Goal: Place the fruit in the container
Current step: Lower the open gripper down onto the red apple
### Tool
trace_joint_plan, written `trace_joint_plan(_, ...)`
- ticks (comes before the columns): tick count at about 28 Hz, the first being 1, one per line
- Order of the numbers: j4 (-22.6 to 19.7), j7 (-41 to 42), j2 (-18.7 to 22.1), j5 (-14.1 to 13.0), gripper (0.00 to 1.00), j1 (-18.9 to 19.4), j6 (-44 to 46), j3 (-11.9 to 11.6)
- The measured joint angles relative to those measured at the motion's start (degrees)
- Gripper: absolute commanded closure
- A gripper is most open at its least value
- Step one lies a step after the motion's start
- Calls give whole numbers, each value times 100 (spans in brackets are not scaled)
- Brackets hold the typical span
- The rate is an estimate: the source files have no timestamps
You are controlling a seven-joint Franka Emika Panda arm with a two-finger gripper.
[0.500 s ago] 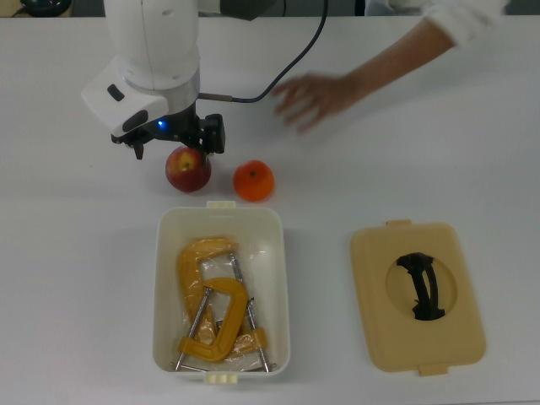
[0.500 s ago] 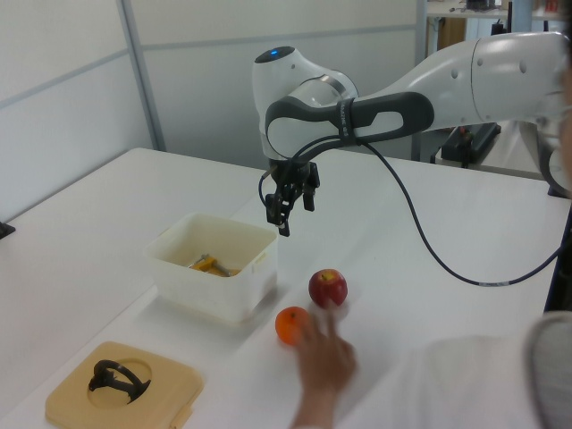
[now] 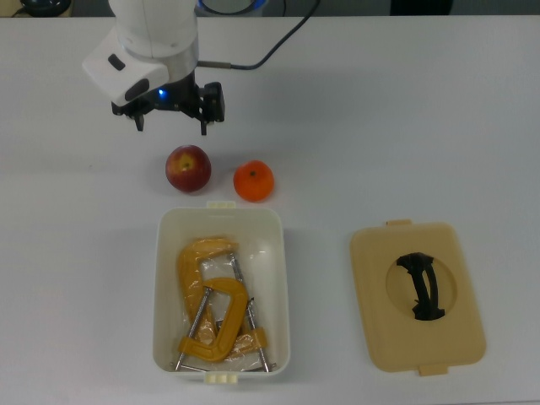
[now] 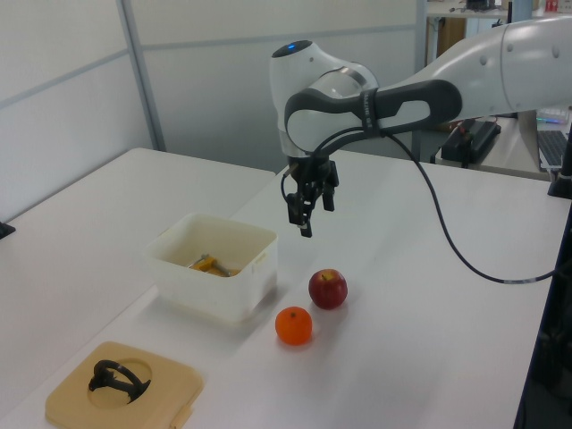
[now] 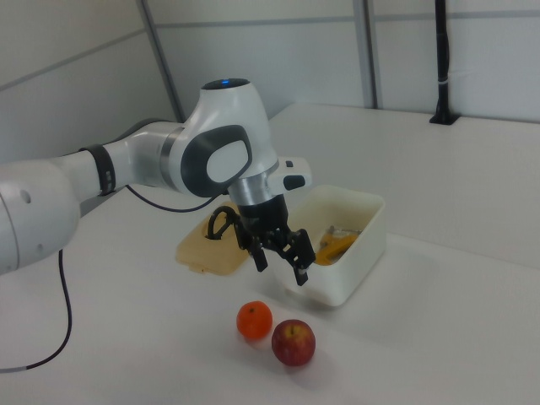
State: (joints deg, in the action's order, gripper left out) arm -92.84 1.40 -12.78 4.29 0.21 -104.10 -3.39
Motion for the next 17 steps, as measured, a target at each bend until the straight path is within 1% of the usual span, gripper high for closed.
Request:
trace_joint_plan(3,-275,75,148,0,0,-7,-58,-1)
trace_joint_plan(5,-554,83,237,0,0,-8,-254,-1)
trace_joint_plan(10,-1249,109,292,0,0,-7,-1035,1)
trace_joint_plan(15,-1631,143,234,0,0,-1,-1461,7)
trace_joint_plan(17,-1670,151,185,0,0,-1,-1535,8)
